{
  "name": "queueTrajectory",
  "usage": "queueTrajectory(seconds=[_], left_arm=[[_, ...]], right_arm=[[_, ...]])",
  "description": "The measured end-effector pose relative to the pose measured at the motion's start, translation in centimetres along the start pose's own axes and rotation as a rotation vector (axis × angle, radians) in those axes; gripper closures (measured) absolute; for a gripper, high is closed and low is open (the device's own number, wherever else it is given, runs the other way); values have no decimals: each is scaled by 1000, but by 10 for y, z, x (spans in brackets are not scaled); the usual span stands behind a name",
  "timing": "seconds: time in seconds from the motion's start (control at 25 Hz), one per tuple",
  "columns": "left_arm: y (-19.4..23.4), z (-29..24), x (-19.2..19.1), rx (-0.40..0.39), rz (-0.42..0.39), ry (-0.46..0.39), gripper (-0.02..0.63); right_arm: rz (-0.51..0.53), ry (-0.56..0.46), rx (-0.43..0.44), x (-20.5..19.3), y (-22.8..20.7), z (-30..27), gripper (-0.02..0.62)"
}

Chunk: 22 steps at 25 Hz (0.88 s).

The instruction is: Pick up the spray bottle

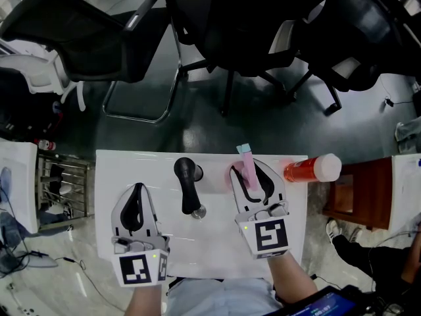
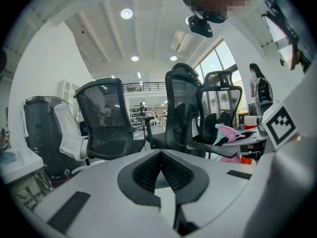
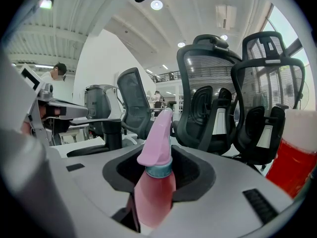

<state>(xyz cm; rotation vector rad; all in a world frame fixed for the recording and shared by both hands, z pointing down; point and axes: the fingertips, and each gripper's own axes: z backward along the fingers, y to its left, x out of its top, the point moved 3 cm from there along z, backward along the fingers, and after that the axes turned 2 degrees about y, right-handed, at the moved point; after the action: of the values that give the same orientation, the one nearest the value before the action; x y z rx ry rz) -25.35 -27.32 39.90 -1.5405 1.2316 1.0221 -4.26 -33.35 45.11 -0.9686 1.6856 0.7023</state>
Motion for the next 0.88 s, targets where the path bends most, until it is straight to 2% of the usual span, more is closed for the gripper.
queueTrajectory(seconds=[0.32,0.88], left_arm=[[1,2,4,1,1,-10,591],[-11,25,28,8,-10,-76,591]], right_arm=[[7,-14,-10,6,-2,3,437],[25,-83,-7,32,0,31,439]])
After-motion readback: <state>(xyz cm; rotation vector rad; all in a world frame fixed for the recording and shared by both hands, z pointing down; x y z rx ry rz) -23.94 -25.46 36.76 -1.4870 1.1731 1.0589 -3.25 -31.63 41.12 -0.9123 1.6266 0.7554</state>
